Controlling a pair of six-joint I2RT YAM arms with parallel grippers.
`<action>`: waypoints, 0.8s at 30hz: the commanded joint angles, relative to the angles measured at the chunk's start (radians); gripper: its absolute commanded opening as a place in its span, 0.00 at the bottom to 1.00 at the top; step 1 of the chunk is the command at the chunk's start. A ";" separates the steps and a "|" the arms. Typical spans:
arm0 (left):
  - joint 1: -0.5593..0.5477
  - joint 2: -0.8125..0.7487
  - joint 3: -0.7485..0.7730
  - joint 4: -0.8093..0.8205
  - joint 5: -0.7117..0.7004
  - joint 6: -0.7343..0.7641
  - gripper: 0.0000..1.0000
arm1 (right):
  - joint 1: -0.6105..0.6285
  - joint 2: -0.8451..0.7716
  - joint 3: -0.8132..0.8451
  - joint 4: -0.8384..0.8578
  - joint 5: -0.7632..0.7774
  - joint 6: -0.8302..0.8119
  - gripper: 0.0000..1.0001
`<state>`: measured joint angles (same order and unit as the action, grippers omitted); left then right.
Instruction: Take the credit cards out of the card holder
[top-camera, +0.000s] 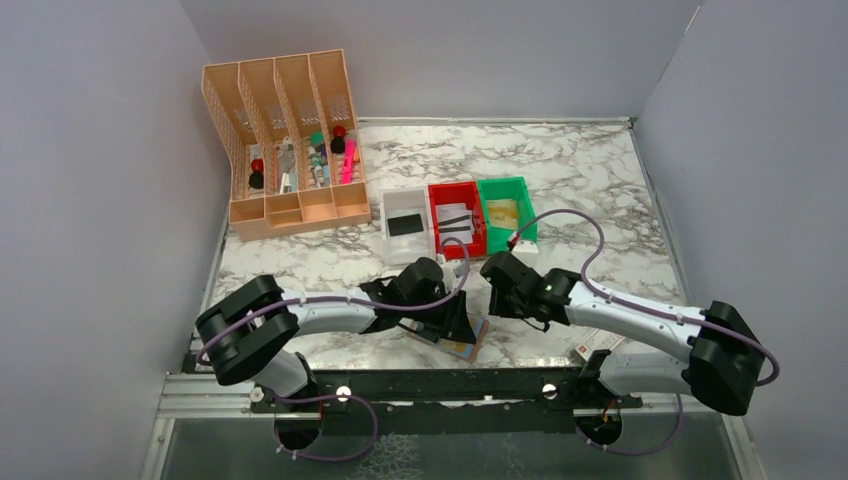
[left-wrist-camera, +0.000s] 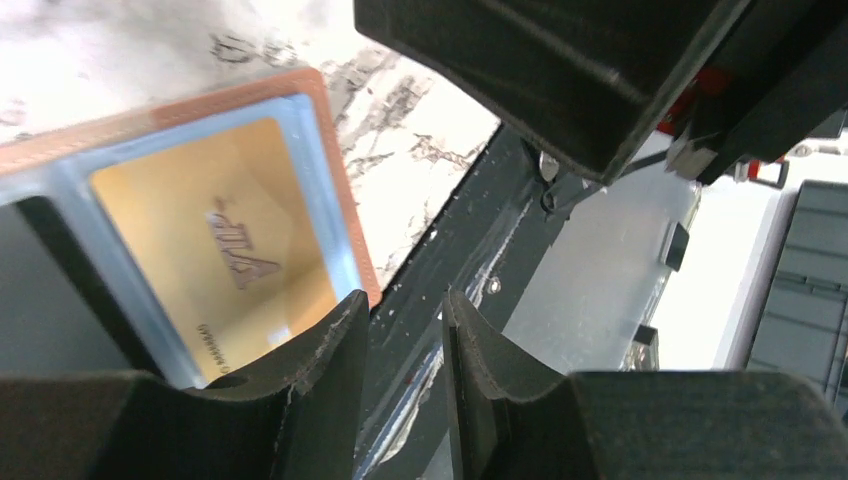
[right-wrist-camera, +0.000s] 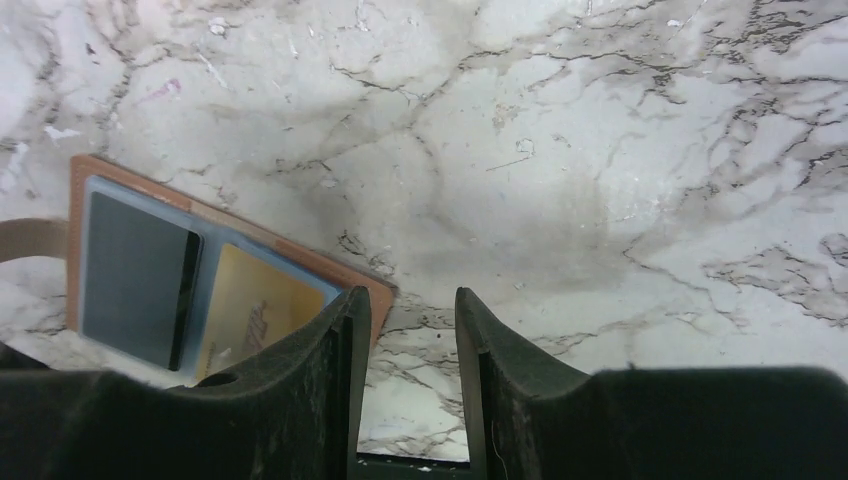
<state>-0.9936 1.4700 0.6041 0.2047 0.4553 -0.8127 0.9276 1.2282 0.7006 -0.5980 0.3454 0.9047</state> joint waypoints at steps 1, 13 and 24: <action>-0.028 -0.014 0.035 0.003 -0.010 0.028 0.37 | 0.001 -0.070 -0.007 -0.026 0.057 0.052 0.42; 0.112 -0.227 -0.007 -0.362 -0.363 0.034 0.41 | 0.001 -0.017 -0.150 0.538 -0.571 -0.053 0.41; 0.147 -0.144 -0.012 -0.339 -0.304 0.086 0.42 | -0.006 0.206 -0.179 0.758 -0.654 -0.002 0.41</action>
<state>-0.8501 1.2976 0.5884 -0.1284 0.1474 -0.7563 0.9276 1.3827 0.5148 0.0494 -0.2535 0.8867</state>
